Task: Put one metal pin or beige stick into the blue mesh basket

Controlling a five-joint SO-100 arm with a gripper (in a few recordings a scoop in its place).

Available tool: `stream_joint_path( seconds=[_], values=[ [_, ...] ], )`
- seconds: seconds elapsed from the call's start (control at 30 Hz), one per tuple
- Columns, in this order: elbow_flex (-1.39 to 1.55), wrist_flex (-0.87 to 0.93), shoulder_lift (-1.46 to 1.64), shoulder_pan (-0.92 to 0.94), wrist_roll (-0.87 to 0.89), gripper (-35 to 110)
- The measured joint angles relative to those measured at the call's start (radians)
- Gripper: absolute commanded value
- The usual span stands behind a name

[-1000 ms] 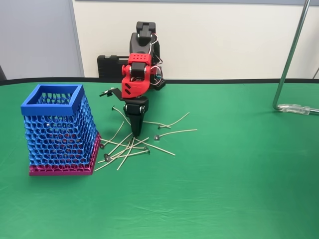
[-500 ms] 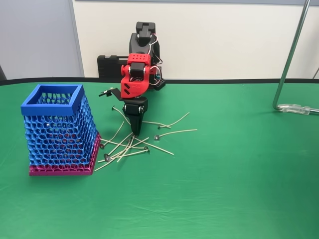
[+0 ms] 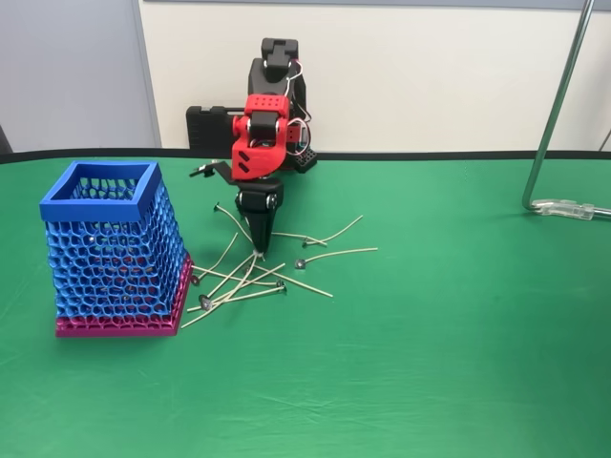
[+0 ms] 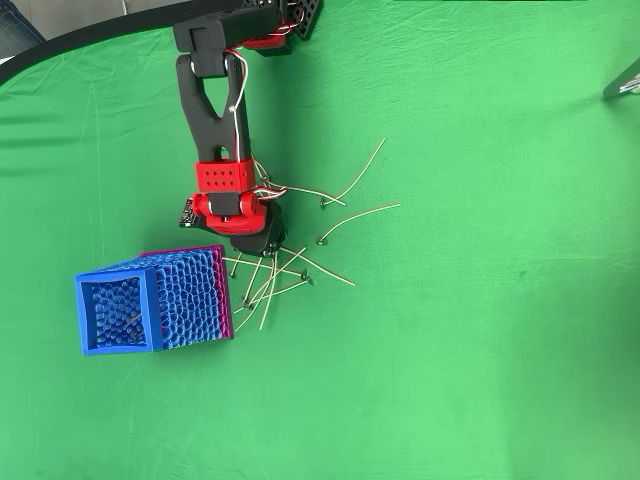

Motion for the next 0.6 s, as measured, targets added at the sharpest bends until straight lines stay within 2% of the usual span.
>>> stream_joint_path(
  seconds=[0.6],
  values=[
    [0.179,0.092,0.41,-0.028,-0.095,1]
  ],
)
